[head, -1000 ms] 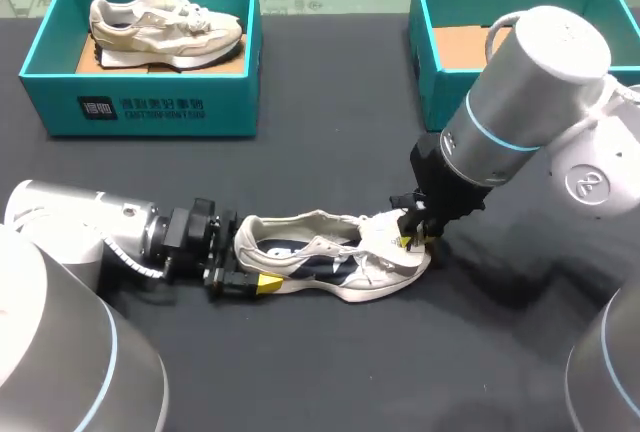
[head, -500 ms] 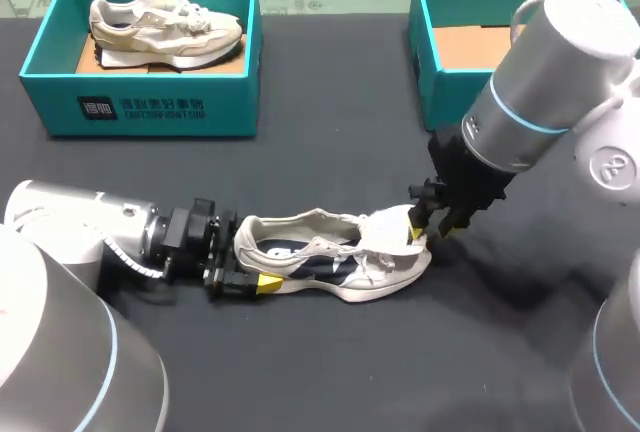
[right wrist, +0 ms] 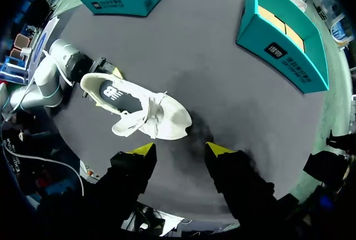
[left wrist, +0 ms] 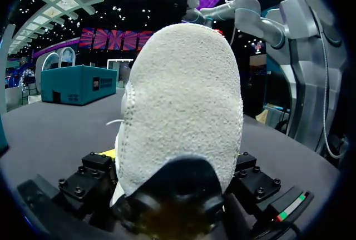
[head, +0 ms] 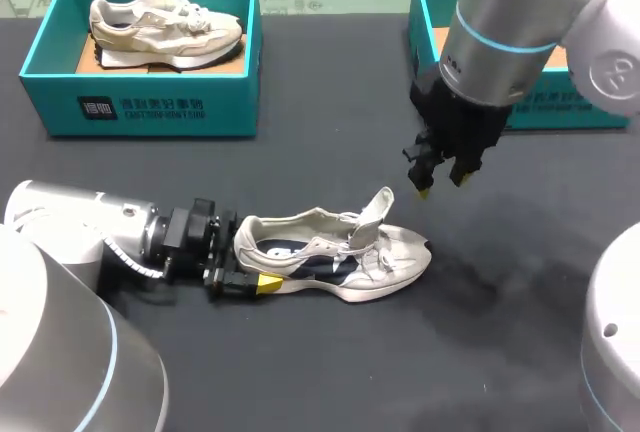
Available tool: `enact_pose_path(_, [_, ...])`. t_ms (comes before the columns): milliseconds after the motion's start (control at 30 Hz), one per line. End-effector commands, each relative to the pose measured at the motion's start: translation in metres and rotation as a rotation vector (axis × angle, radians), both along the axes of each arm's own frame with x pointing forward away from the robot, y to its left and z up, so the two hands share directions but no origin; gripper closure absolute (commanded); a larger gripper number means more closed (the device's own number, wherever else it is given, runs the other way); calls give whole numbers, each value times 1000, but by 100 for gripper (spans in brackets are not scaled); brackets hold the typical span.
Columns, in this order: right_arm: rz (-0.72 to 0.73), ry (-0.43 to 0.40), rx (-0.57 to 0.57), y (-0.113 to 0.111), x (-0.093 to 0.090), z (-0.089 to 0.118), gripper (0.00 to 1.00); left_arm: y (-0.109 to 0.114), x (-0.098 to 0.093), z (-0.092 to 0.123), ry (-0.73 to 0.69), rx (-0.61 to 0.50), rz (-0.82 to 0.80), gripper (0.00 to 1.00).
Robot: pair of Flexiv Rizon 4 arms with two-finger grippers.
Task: Take the shoe out of the shoebox, open the shoe tongue, remove and reinsert the insole, then place the shoe into the shoebox
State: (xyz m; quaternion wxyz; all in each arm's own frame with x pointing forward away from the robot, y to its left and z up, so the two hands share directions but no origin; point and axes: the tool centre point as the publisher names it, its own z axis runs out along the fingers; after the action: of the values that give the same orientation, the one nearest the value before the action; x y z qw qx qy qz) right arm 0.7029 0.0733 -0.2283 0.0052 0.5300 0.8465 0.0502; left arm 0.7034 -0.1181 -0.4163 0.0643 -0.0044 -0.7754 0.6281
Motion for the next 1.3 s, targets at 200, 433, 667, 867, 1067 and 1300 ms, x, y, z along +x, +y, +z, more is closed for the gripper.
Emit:
enact_pose_path(200, [328, -61, -273, 52, 23, 54, 53, 0, -1, -1, 0, 1, 1, 100])
enact_pose_path(433, [569, -48, -284, 95, 25, 54, 76, 0, -1, -1, 0, 1, 1, 100])
enact_pose_path(667, [809, -138, -216, 125, 16, 55, 100, 0, -1, -1, 0, 1, 1, 100])
enact_pose_path(867, [880, -162, -160, 127, 14, 54, 100, 0, -1, -1, 0, 1, 1, 100])
enact_pose_path(1067, [880, -162, -160, 127, 14, 54, 100, 0, -1, -1, 0, 1, 1, 100])
enact_pose_path(1300, [962, -135, -162, 141, 16, 37, 100, 0, -1, -1, 0, 1, 1, 100])
